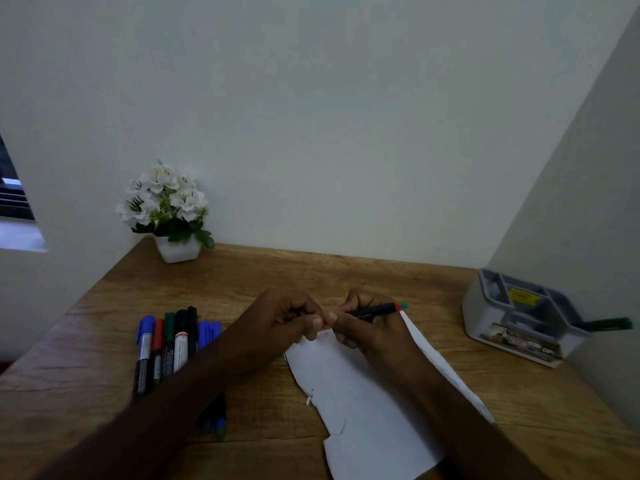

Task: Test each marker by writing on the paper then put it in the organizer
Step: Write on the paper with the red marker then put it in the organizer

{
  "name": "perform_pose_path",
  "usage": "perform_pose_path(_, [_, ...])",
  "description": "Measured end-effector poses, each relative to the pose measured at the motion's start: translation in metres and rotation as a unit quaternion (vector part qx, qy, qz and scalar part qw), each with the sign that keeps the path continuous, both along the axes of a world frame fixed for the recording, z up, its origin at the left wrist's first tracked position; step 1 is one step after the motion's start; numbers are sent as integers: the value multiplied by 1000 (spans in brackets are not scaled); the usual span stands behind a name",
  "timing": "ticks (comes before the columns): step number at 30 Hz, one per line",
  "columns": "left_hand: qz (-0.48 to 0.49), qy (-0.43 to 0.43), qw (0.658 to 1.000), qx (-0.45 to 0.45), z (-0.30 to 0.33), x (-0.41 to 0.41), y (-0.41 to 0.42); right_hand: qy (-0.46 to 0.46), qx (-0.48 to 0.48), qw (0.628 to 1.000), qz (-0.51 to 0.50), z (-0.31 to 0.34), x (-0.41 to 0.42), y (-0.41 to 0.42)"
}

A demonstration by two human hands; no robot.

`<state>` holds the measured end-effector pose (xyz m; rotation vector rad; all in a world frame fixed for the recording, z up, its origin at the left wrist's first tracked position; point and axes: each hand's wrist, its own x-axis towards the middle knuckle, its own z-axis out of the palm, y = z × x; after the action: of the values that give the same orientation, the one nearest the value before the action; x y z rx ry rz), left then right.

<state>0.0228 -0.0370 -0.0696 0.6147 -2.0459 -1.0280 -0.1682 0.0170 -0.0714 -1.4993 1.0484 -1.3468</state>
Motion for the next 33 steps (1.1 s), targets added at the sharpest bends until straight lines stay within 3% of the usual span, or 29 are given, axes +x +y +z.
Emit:
perform_pose_path(7, [20, 78, 992, 96, 13, -10, 13, -31, -19, 999, -24, -1, -1, -5])
perform_pose_path(11, [84, 44, 992, 82, 15, -22, 14, -69, -23, 995, -72, 10, -13, -1])
perform_pose_path(15, [95, -65, 993, -26, 24, -36, 0, 81, -61, 975, -195, 16, -45, 6])
perform_pose_path(19, [83, -129, 987, -53, 48, -64, -12, 279, -91, 905, -308, 25, -86, 22])
perform_pose_path(24, [38, -169, 979, -109, 64, -127, -16, 357, -114, 815, -441, 84, -161, 75])
perform_pose_path(29, [-19, -176, 972, -155, 64, -198, 3, 474, -73, 724, -495, 135, -216, 119])
perform_pose_path(33, [-53, -173, 966, -187, 68, -234, 12, 533, 14, 695, -483, 146, -237, 132])
